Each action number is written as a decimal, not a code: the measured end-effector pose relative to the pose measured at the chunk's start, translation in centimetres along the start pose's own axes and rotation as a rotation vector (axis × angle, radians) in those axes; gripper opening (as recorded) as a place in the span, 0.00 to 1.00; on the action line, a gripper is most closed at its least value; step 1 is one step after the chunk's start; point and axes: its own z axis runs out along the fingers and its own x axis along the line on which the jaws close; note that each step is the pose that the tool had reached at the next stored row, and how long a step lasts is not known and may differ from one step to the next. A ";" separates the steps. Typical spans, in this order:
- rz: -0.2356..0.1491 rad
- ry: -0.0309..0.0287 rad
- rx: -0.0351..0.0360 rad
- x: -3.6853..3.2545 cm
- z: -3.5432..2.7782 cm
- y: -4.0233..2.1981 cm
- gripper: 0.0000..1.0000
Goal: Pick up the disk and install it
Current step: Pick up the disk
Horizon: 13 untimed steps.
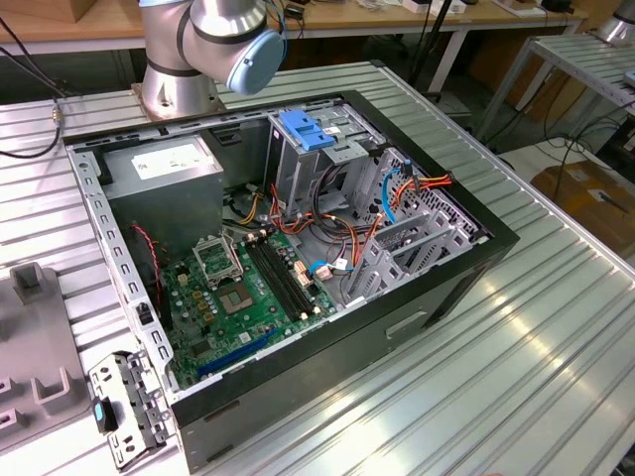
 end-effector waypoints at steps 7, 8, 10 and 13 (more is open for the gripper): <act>0.000 0.0004 0.0000 0.00 -1.12 -0.02 0.37; 0.000 0.0005 0.0001 0.01 -1.24 -0.02 0.37; 0.000 0.0006 0.0000 0.01 -1.54 -0.03 0.37; 0.000 0.0007 0.0000 0.01 -1.99 -0.03 0.37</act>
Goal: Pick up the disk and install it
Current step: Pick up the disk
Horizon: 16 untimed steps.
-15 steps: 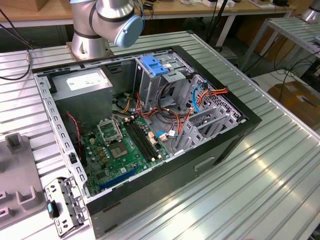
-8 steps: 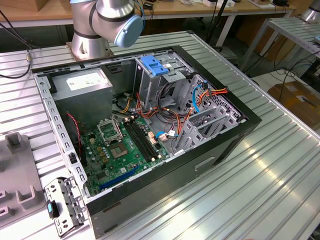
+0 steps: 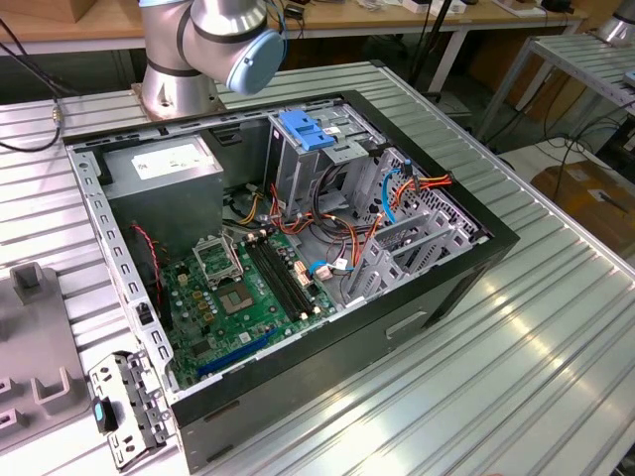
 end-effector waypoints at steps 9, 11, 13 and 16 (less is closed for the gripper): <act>0.000 -0.0001 0.0001 0.00 -0.51 -0.01 0.37; 0.000 0.0000 -0.0001 0.00 -0.59 -0.01 0.37; 0.000 -0.0001 0.0000 0.00 -0.69 -0.01 0.37; 0.000 -0.0001 0.0000 0.00 -0.85 -0.01 0.37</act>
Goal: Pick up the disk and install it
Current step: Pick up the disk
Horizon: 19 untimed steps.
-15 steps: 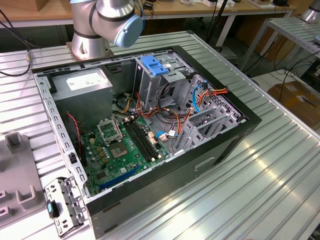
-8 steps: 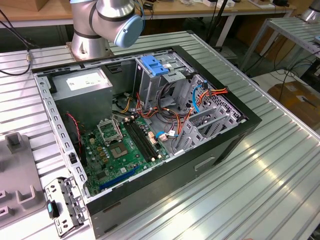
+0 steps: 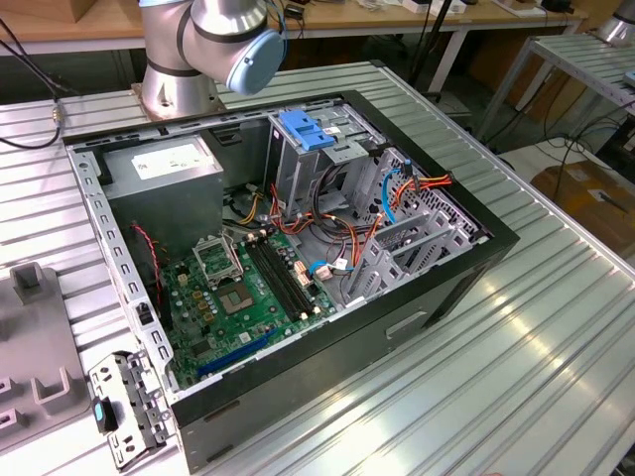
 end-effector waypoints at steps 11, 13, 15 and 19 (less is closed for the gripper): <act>0.000 0.0000 -0.0001 0.00 -0.53 -0.01 0.37; 0.000 0.0000 0.0001 0.00 -0.60 -0.01 0.37; 0.000 0.0000 0.0001 0.00 -0.67 -0.01 0.37; 0.000 0.0000 0.0001 0.00 -0.88 -0.02 0.37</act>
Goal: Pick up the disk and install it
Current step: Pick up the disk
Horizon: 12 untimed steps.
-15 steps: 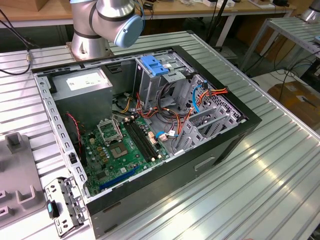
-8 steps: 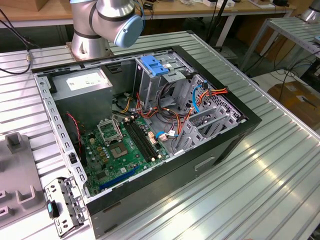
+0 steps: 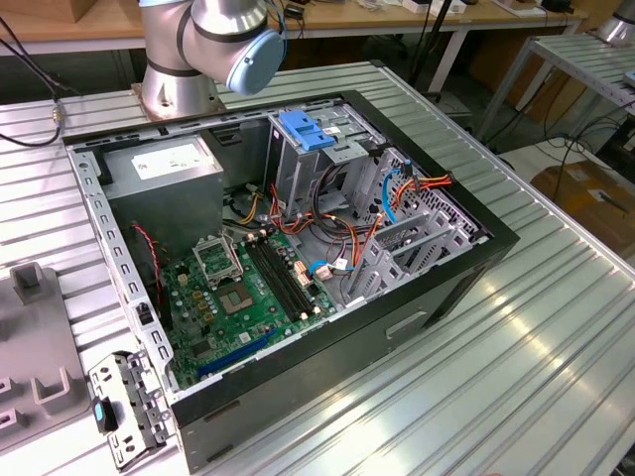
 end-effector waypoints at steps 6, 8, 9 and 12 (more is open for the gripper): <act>0.000 0.0000 -0.0001 0.00 -0.24 -0.01 0.37; 0.000 0.0000 0.0000 0.00 -0.30 0.00 0.37; 0.000 0.0000 -0.0001 0.00 -0.33 -0.01 0.37; 0.000 0.0000 0.0000 0.00 -0.47 -0.01 0.37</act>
